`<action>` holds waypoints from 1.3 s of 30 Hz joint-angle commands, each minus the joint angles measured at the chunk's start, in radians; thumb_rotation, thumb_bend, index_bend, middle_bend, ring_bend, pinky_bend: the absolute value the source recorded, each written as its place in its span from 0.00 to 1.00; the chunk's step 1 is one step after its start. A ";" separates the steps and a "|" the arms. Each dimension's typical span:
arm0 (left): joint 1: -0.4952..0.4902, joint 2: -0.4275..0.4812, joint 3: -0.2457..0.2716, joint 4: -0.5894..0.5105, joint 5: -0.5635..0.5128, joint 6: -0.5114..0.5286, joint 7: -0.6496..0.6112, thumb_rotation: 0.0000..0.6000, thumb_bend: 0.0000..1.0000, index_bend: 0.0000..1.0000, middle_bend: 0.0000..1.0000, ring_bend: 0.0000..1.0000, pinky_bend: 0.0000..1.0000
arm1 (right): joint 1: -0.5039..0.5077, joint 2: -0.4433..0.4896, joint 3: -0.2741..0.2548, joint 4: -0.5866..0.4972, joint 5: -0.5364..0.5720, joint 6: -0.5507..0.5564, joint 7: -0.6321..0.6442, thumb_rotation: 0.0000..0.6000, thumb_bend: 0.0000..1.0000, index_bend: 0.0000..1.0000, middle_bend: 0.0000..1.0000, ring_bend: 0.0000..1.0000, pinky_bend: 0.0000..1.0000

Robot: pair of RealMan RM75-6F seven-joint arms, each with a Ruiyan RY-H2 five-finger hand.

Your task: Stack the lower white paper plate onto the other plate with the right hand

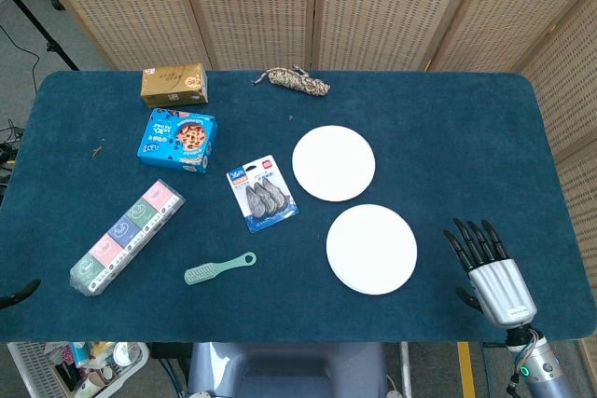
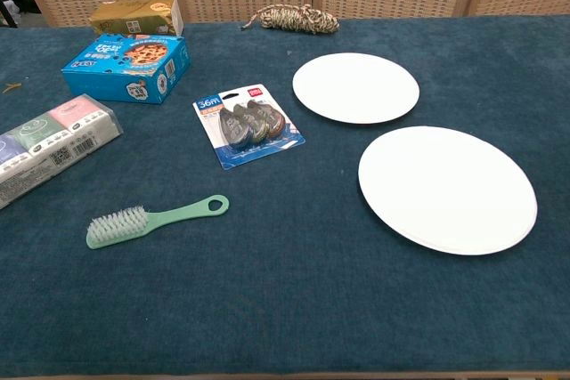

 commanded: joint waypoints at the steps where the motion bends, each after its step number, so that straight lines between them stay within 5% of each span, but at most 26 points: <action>1: 0.004 -0.005 0.001 0.001 0.006 0.009 0.016 1.00 0.00 0.00 0.00 0.00 0.00 | -0.003 -0.005 0.003 0.007 0.004 0.003 0.003 1.00 0.00 0.00 0.00 0.00 0.00; 16: 0.000 0.003 0.005 -0.012 0.000 -0.010 0.019 1.00 0.00 0.00 0.00 0.00 0.00 | 0.010 -0.110 -0.048 0.125 -0.045 -0.049 0.058 1.00 0.00 0.00 0.00 0.00 0.00; 39: 0.002 -0.002 -0.003 -0.014 -0.025 -0.016 0.031 1.00 0.00 0.00 0.00 0.00 0.00 | 0.074 -0.317 -0.048 0.333 -0.076 -0.095 0.086 1.00 0.00 0.21 0.00 0.00 0.00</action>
